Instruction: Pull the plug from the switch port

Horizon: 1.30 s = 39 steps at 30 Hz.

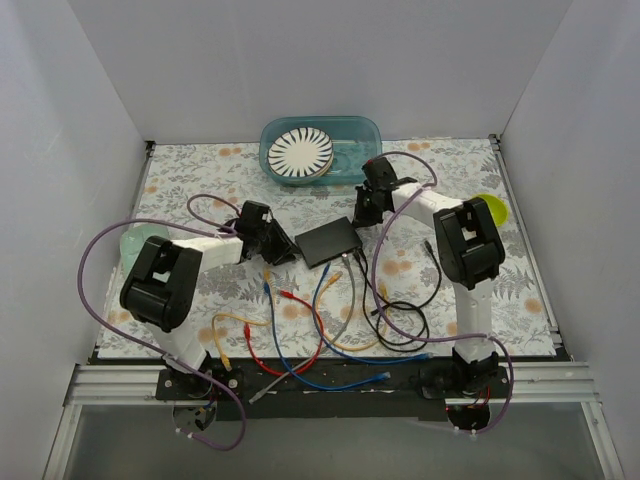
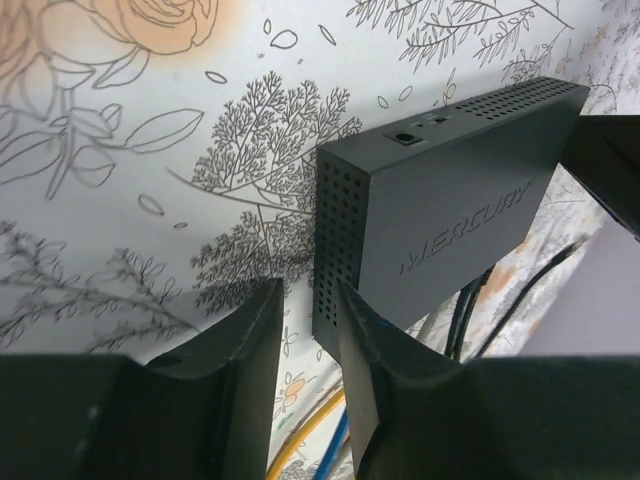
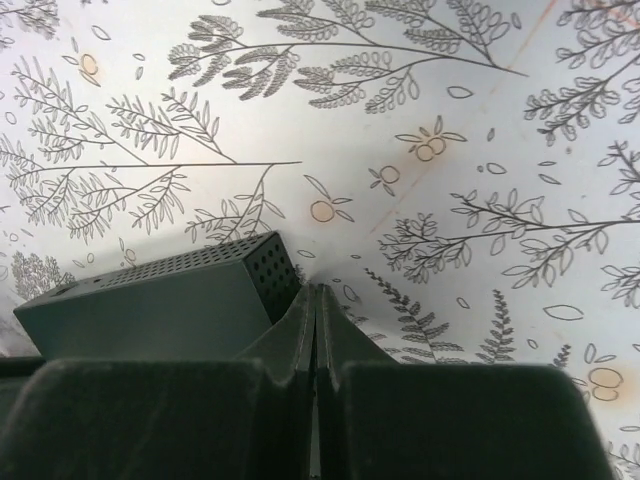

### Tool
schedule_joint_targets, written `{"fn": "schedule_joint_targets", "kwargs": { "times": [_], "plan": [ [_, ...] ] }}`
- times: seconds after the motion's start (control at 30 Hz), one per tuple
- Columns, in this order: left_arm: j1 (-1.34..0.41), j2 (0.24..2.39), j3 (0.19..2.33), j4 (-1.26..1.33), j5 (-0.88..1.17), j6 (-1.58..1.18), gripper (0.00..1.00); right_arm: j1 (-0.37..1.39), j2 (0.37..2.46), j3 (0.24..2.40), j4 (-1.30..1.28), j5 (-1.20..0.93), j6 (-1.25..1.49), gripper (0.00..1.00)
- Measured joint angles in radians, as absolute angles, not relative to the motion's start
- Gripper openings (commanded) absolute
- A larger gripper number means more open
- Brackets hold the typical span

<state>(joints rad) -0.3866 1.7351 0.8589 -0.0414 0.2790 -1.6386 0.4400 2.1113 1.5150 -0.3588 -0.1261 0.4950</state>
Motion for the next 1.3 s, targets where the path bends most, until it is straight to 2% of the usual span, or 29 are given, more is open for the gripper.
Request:
{"fn": "schedule_joint_targets", "kwargs": {
  "times": [0.1,0.13,0.23,0.37,0.47,0.63,0.8,1.3],
  "plan": [
    [-0.384,1.665,0.862,-0.109,0.200,-1.640,0.33,0.455,2.058,1.445,-0.330,-0.084,0.508,0.18],
    [-0.376,1.640,0.872,-0.131,0.175,-1.641,0.33,0.457,2.020,1.403,-0.327,-0.068,0.514,0.33],
    [-0.339,1.608,0.945,-0.177,0.122,-1.639,0.33,0.462,1.862,1.277,-0.318,-0.021,0.528,0.48],
    [-0.309,1.627,1.022,-0.126,0.178,-1.650,0.31,0.453,1.656,1.132,-0.229,-0.027,0.543,0.49],
    [-0.333,1.708,1.080,-0.058,0.289,-1.671,0.30,0.435,1.610,1.068,-0.176,-0.084,0.546,0.46],
    [-0.439,1.890,1.157,0.028,0.457,-1.676,0.28,0.388,1.659,0.953,-0.092,-0.222,0.551,0.43],
    [-0.496,1.985,1.168,0.034,0.576,-1.670,0.27,0.346,1.669,0.858,-0.020,-0.321,0.572,0.41],
    [-0.477,2.007,1.168,-0.001,0.623,-1.628,0.27,0.329,1.817,0.786,0.356,-0.534,0.704,0.37]
  ]
}}
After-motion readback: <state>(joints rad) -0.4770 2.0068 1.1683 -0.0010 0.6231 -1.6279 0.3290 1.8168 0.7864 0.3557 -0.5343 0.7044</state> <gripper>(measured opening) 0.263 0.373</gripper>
